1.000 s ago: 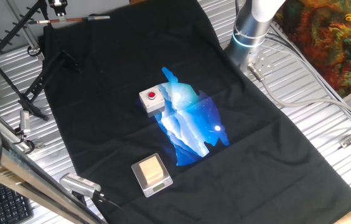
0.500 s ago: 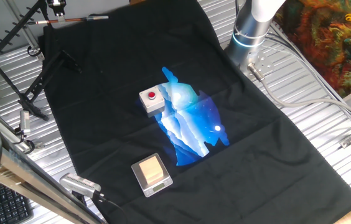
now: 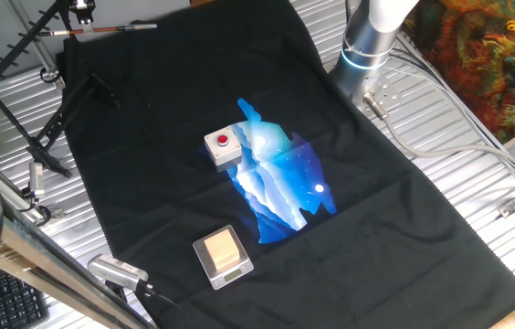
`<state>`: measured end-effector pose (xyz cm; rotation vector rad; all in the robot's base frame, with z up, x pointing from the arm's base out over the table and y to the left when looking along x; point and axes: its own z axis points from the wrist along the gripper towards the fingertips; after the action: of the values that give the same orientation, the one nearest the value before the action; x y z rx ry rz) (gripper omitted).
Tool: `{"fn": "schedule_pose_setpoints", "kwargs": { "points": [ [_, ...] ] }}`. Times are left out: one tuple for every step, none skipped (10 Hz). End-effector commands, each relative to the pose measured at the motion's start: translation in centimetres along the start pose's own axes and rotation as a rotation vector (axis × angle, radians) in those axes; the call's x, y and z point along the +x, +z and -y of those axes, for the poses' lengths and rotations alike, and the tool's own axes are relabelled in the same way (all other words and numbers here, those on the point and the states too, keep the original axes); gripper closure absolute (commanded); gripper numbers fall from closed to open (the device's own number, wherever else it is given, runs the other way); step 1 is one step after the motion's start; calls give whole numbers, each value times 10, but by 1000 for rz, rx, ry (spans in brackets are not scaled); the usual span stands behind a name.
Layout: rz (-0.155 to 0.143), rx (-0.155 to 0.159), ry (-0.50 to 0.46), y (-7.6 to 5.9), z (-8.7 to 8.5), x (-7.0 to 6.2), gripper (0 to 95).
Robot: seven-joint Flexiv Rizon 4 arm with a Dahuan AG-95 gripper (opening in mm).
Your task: Place the brush on the pen rack
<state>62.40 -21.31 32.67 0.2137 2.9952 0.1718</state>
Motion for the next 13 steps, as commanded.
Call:
{"fn": "schedule_pose_setpoints", "kwargs": {
  "points": [
    [2, -2, -1, 0, 0, -1, 950],
    [6, -2, -2, 1, 0, -2, 950],
    [11, -1, -3, 1, 0, -2, 950],
    [14, -1, -5, 1, 0, -2, 950],
    [20, 0, -10, 1, 0, -2, 950],
    [27, -1, -17, 1, 1, -2, 950],
    [35, -1, -29, 1, 1, -2, 950],
    [39, -3, -38, 1, 1, -1, 950],
    [45, -3, -48, 0, 2, -1, 950],
    [48, -4, -52, 0, 2, -1, 950],
    [54, -6, -59, 0, 3, -1, 950],
    [58, -8, -65, 0, 3, -1, 950],
    [61, -10, -70, -1, 4, -1, 760]
  ]
}}
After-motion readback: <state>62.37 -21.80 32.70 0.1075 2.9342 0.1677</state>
